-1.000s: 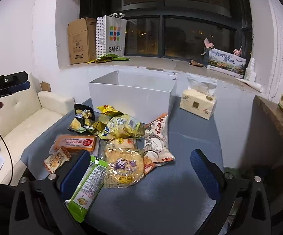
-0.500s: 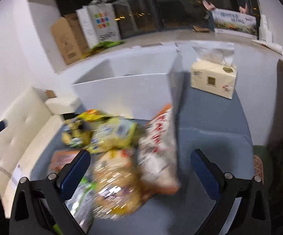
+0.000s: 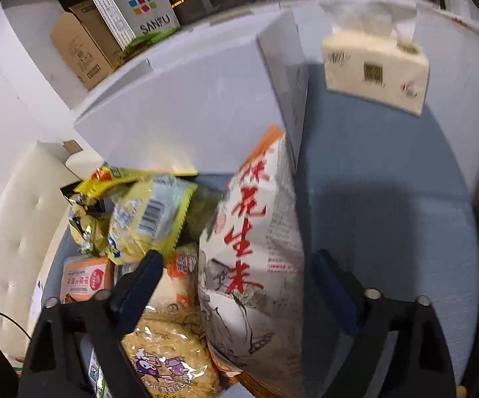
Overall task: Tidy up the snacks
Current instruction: 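Grasp the white peanut bag with the right tool while the left tool grasps the black chip bag, then lift both bags over the white box and release them inside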
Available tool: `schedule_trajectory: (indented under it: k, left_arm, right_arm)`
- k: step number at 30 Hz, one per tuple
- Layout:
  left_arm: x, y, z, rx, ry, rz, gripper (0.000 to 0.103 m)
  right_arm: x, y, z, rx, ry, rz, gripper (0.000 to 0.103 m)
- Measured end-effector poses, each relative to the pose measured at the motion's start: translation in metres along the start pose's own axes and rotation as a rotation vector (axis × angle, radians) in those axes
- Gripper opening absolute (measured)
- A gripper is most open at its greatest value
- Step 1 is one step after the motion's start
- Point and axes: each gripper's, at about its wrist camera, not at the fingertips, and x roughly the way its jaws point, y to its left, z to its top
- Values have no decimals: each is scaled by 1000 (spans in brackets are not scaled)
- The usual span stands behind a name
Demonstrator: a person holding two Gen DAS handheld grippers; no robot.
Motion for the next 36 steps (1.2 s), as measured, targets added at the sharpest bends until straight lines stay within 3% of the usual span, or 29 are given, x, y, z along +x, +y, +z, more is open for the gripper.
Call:
schedule_trajectory:
  k: [3,6,14,23,29,31,32,33,34,36]
  left_arm:
    - [1,1,0,-4,2,-2,103]
    - [3,4,0,-10,7,4,103]
    - [28,33,-3,-44,56,29,103]
    - [132,117,0,-144,264,-29,103]
    - [184,144,-7,-147,361,-74,102]
    - [198,147,-13,-143,404,-96,93]
    - [196,145,-12,-128,383,-105,85]
    - [196,142,-11,-123,390,-143,66]
    - [193,137,-11,-107,389,-157,65]
    - [183,123,-12,-29,357,-104,54]
  right_arm:
    - [4,-3,-4,-3,7,-45,55]
    - [-2,-10,-5,23,-12,16,39]
    - [-49,-4,-16,-8,-130,-16,36]
    - [-145,42,-54,-69,-334,75,36]
    - [-176,71,-68,-139,-380,130,36]
    - [-176,78,-69,-152,-381,146,36]
    - [-174,78,-69,-158,-380,151,36]
    - [-173,81,-70,-165,-374,157,36]
    - [-172,83,-72,-165,-370,159,36]
    - [-168,87,-73,-172,-358,159,36]
